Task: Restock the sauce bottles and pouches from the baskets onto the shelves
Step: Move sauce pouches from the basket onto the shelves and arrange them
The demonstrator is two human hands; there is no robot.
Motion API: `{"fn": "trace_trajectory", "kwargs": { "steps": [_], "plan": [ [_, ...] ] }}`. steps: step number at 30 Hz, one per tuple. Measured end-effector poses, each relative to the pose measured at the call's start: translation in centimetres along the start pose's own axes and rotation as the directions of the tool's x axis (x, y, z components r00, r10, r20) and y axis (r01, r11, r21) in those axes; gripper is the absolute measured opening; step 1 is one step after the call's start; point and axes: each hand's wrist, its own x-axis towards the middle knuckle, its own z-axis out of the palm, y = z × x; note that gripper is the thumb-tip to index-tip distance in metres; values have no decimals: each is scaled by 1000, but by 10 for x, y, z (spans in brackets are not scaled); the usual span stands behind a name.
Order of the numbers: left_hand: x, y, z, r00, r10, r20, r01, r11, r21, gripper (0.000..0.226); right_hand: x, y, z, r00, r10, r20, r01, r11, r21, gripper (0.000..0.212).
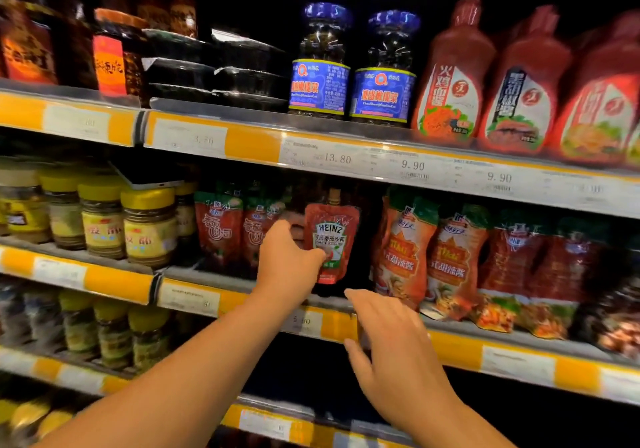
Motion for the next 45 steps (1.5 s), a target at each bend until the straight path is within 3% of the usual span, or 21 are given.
{"fn": "trace_trajectory", "kwargs": {
  "steps": [2, 4, 7, 13, 18, 28, 30, 33, 36, 39, 42, 45],
  "plan": [
    [17, -2, 22, 993, -103, 50, 103, 995, 13, 33, -4, 3, 6, 998, -22, 57, 28, 994, -104, 70],
    [34, -4, 41, 985, -134, 110, 135, 991, -2, 42, -5, 3, 9, 998, -34, 56, 43, 986, -162, 76],
    [55, -11, 59, 997, -32, 73, 25, 995, 94, 44, -2, 3, 12, 999, -36, -16, 34, 990, -137, 76],
    [90, -32, 84, 988, 65, 137, -72, 996, 51, 44, 0, 5, 16, 997, -43, -63, 34, 990, -139, 77],
    [105, -37, 97, 984, 150, 97, -170, 953, 252, 43, -1, 7, 22, 996, -32, -82, 20, 990, -142, 79],
    [106, -30, 98, 989, 149, -5, -127, 859, 496, 47, -3, 9, 25, 996, -34, -83, 25, 993, -112, 77],
    [101, -24, 92, 991, 135, 4, -116, 830, 545, 53, -3, 7, 24, 997, -20, -69, 13, 995, -100, 76],
    [81, -15, 78, 987, 124, 101, -157, 868, 471, 67, -3, 5, 20, 998, -2, -55, -3, 997, -75, 75],
    [46, -7, 51, 970, 141, 199, -210, 896, 391, 51, -4, 5, 16, 999, -21, -43, 18, 998, -65, 73],
    [1, -9, 5, 927, 283, 247, -360, 857, 369, 35, -3, 4, 12, 1000, -2, -1, 2, 997, -71, 71],
    [-46, -15, -50, 890, 361, 278, -442, 831, 338, 35, -4, -6, 11, 998, 52, 28, -50, 995, -89, 72],
    [-91, -28, -107, 904, 319, 284, -412, 828, 381, 39, -3, -33, 8, 998, 65, 26, -63, 996, -64, 69]
  ]
}}
